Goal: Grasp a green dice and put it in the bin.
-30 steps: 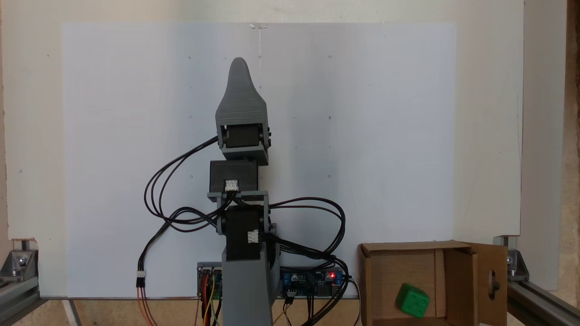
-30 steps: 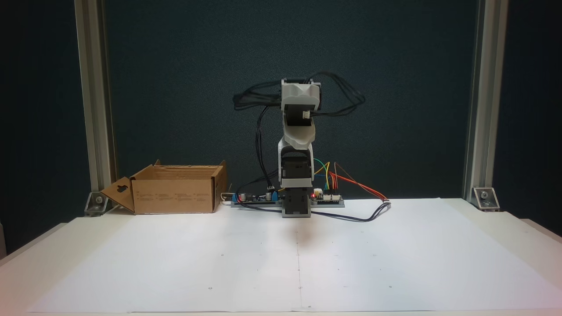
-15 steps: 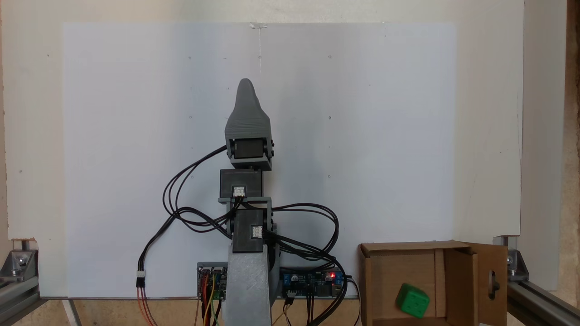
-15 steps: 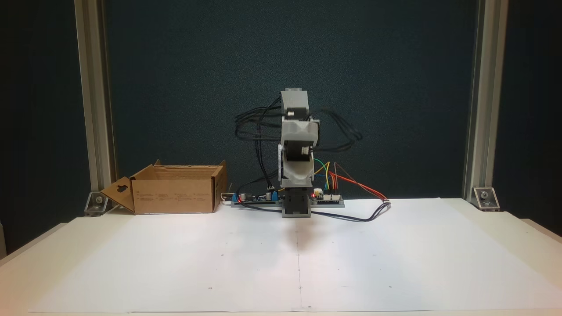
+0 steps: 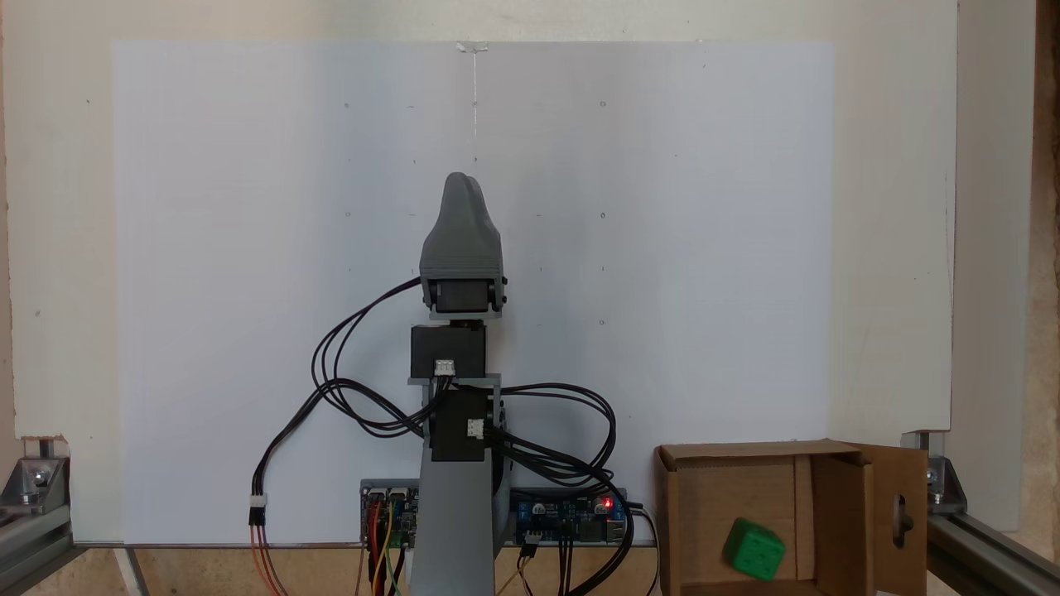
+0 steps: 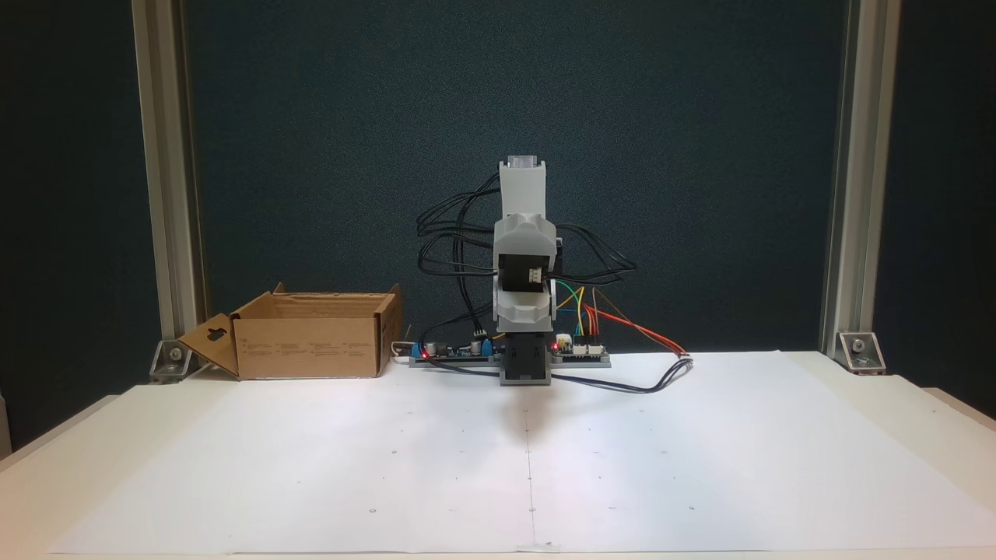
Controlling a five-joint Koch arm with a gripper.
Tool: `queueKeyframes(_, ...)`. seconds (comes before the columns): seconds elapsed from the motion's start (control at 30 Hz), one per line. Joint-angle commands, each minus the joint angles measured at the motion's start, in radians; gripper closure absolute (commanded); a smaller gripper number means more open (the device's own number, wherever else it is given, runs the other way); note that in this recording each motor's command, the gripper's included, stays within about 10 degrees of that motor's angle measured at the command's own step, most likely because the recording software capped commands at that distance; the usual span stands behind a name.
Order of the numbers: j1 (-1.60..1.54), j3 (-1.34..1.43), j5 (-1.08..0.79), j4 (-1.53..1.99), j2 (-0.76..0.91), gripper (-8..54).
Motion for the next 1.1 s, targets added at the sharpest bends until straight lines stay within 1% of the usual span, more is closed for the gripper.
queueKeyframes(0.0, 0.011, 0.000, 0.037, -0.107, 0.109, 1.3)
queueKeyframes(0.27, 0.041, 0.120, 0.037, -0.206, 0.109, 1.4)
queueKeyframes(0.73, 0.040, 0.244, 0.035, -0.348, 0.109, 1.6)
queueKeyframes(1.07, 0.038, 0.334, 0.037, -0.377, 0.107, 1.3)
